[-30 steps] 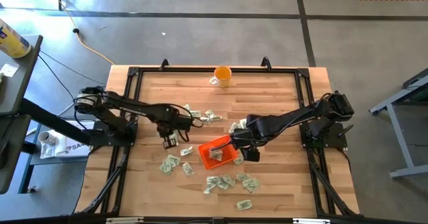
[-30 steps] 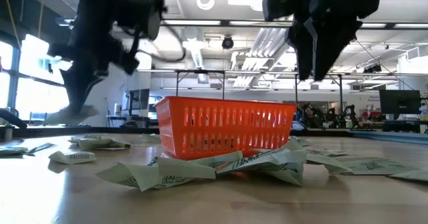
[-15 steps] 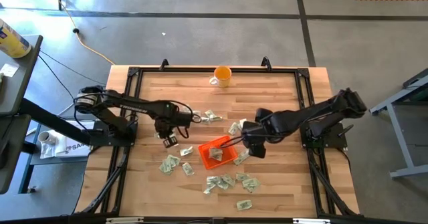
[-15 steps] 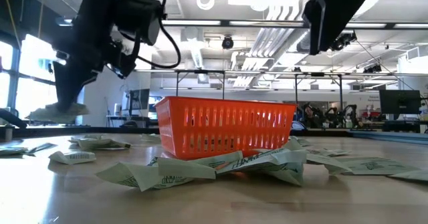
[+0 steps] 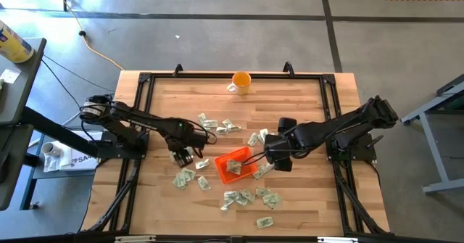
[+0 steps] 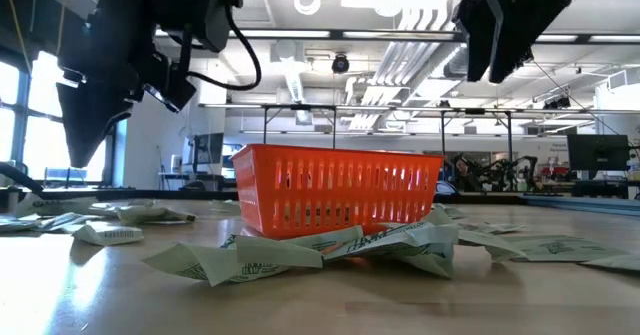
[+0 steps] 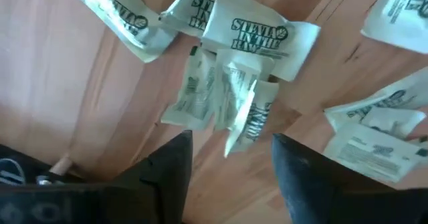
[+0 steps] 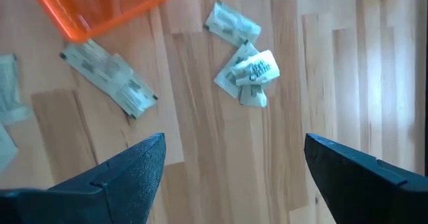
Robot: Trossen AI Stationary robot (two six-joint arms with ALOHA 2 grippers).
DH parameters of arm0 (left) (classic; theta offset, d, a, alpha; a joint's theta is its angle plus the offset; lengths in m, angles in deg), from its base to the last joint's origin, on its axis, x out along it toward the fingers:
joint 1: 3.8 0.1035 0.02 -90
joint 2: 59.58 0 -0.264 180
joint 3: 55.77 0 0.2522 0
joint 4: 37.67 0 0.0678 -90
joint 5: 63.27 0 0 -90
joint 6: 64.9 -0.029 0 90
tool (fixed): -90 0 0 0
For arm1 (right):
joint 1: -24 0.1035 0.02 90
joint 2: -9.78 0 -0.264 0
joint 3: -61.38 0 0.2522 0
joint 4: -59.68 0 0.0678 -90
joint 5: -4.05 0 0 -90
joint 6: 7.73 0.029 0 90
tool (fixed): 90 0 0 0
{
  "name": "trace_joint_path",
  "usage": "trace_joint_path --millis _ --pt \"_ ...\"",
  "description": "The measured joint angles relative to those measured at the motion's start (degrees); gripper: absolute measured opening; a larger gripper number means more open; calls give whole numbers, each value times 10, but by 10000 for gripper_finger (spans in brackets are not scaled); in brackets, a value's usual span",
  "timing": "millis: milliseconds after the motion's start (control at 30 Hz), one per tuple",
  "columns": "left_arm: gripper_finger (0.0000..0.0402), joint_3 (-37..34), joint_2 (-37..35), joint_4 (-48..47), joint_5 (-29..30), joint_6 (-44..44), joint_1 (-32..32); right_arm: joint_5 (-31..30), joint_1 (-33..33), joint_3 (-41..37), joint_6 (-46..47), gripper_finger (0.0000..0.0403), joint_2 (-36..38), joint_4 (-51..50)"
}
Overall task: Pick and place Stevia / Truvia into bins
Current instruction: Put the stevia packet into the bin
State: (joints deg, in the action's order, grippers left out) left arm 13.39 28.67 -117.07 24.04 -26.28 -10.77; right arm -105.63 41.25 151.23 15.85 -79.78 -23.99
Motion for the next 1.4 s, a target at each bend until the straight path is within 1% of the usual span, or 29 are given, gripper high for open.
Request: trace_joint_path --millis 100,200,333,433,500,633,733,800,867,1100,1200,1233,1400 --pt "241 0 0 10 -11 11 -16 6 -2 -15 -5 346 0 -3" --pt "241 0 0 40 -6 23 -39 8 -3 -37 -1 346 0 -4" --pt "241 0 1 69 18 29 -70 18 -2 -67 6 346 0 5" --pt "241 0 13 60 52 24 -86 22 2 -80 10 346 0 17" --pt "241 -4 22 53 63 22 -89 22 5 -81 10 346 0 31" --pt "241 -38 39 75 28 25 -88 31 5 -81 15 346 0 46" --pt "238 -58 48 80 0 48 -88 37 5 -81 23 346 0 46" --pt "224 -66 48 85 -16 57 -88 38 5 -81 25 346 0 43" --pt "199 -68 48 89 -22 63 -88 39 5 -81 25 346 0 43" --pt "72 -68 48 115 -29 82 -88 47 -8 -81 30 346 0 37" --pt "28 -68 48 141 -29 82 -88 49 -15 -81 30 346 0 35" --pt "20 -68 48 146 -29 83 -88 49 -18 -81 29 346 0 33" --pt "25 -51 48 144 -16 83 -88 47 -24 -81 12 346 3 28"
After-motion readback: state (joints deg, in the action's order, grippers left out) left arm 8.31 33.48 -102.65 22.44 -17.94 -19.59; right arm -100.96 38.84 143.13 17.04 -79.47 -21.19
